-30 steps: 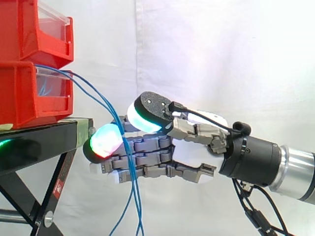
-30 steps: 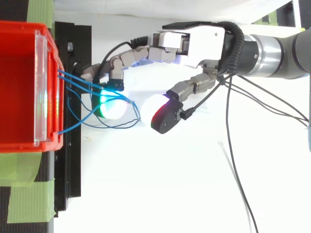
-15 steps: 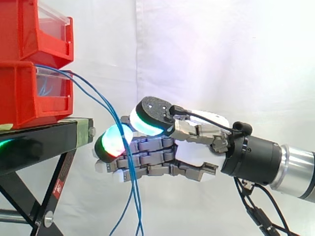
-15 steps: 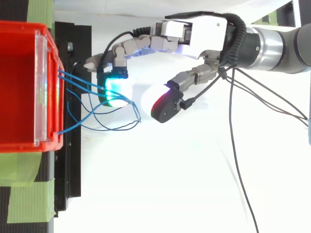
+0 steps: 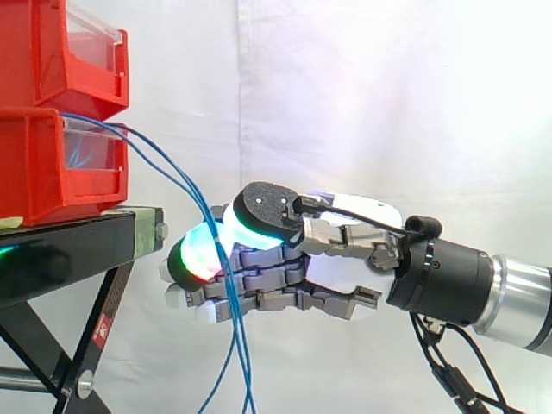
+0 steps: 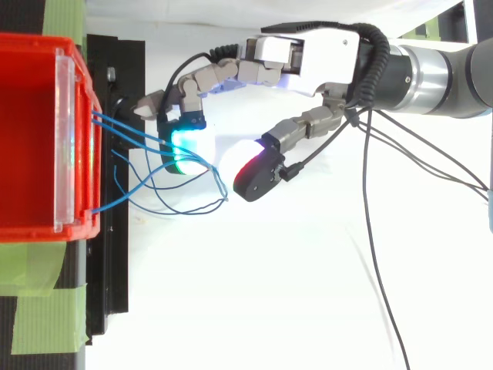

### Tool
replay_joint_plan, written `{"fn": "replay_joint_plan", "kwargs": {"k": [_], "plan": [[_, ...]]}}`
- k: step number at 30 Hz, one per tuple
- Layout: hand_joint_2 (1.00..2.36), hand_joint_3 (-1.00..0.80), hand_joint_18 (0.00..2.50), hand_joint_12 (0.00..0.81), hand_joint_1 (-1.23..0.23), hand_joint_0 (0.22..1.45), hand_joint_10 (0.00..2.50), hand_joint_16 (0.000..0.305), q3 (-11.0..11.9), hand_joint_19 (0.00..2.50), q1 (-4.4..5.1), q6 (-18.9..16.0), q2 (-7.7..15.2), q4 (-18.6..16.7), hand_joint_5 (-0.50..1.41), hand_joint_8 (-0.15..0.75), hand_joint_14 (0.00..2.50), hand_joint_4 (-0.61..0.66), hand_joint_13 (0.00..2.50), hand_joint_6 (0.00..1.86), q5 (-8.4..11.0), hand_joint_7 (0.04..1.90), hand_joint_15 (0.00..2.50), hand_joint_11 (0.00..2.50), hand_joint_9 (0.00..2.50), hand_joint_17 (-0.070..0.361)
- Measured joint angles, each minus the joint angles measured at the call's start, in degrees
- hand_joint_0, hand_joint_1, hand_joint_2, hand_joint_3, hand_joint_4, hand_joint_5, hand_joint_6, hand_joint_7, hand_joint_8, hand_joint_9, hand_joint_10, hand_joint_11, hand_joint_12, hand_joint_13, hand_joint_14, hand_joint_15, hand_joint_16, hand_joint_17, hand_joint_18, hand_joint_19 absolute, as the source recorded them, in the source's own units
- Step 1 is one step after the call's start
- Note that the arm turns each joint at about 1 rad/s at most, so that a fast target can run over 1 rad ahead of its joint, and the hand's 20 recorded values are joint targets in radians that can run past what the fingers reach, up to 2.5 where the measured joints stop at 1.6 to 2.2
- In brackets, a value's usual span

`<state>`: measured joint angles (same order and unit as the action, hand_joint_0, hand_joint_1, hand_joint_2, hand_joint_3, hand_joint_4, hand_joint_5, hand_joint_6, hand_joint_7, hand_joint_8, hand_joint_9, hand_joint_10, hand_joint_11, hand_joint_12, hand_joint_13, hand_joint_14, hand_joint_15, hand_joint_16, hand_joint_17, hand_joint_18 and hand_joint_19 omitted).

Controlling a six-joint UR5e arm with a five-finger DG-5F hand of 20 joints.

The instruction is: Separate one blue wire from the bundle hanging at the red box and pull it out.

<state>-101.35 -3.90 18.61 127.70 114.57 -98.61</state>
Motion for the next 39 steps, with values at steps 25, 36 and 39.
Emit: {"fn": "replay_joint_plan", "kwargs": {"k": [25, 36, 39], "plan": [[1.01, -0.38, 0.34, 0.396, -0.66, 0.61, 0.01, 0.053, 0.0, 0.49, 1.6, 3.7, 0.7, -0.1, -0.19, 0.286, 0.01, 0.27, 0.43, 0.65, 1.28, 1.15, 0.31, 0.23, 0.36, 0.119], [1.01, -0.38, 0.36, 0.394, -0.67, 0.62, 0.01, 0.053, 1.3, 0.5, 1.83, 3.7, 0.7, 0.2, -0.2, 0.286, 0.01, 0.26, 0.44, 0.69, 1.21, 1.1, 0.32, 0.23, 0.36, 0.119], [1.01, -0.37, 0.36, 0.395, -0.68, 0.62, 0.01, 0.053, 1.4, 0.51, 2.02, 3.7, 0.7, 0.3, -0.2, 0.286, 0.01, 0.26, 0.44, 0.69, 1.28, 1.09, 0.32, 0.23, 0.36, 0.119]]}}
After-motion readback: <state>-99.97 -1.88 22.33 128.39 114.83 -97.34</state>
